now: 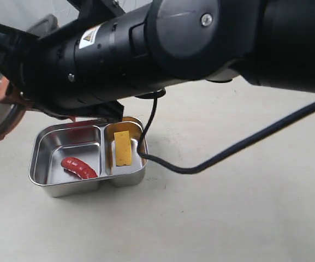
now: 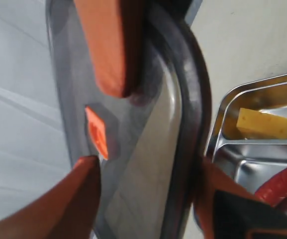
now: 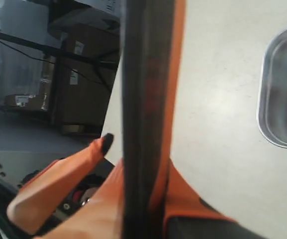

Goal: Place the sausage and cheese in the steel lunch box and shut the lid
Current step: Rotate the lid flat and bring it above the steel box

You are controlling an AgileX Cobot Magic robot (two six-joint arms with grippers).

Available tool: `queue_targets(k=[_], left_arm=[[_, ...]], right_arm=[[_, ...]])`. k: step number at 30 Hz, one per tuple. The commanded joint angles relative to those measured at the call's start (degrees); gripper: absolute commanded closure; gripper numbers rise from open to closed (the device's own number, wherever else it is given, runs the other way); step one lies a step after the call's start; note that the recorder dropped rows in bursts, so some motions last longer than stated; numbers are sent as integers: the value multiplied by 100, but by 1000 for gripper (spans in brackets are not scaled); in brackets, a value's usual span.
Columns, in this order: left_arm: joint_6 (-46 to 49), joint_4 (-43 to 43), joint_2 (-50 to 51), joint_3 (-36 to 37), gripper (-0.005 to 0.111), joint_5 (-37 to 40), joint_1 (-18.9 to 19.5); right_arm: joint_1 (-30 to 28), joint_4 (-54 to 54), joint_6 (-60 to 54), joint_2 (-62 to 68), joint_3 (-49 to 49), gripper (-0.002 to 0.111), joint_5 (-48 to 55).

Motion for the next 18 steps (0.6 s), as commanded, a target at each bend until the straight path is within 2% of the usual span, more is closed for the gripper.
queue_targets(k=[1,4,6,7,8,10,12,13,15,18], left_arm=[[-683,293,-164,-42,47,106,-31],[-1643,1094,-419,-42,47,184,-31],[-2534,1901,-678,-42,50,220,-31],[-2977,2236,-862,-42,51,223,-31],[-3196,2350,-967,-42,52,223,-31],[-3738,2488,-1283,-42,52,223,-31],[-3884,2488,-1470,-42,52,234,-31],[-3899,2488,-1514,-42,52,233,-31],[-4129,2488,-1515,-42,52,210,-31],[-4129,2498,-1515,-42,52,199,-31]], right_arm=[[-374,-230,-143,-36,15,109,236],[-792,-450,-449,-145,15,109,557],[-1244,-450,-801,-267,15,109,1045],[-1664,-255,-1169,-298,15,109,1400],[-1900,14,-1547,-298,15,109,1639],[-2712,1810,-3877,-272,15,109,2603],[-3367,3353,-5561,-117,15,109,3683],[-3665,3760,-6066,0,15,109,4158],[-3977,3877,-6400,363,15,109,4851],[-4052,3965,-6817,1220,43,109,5080]])
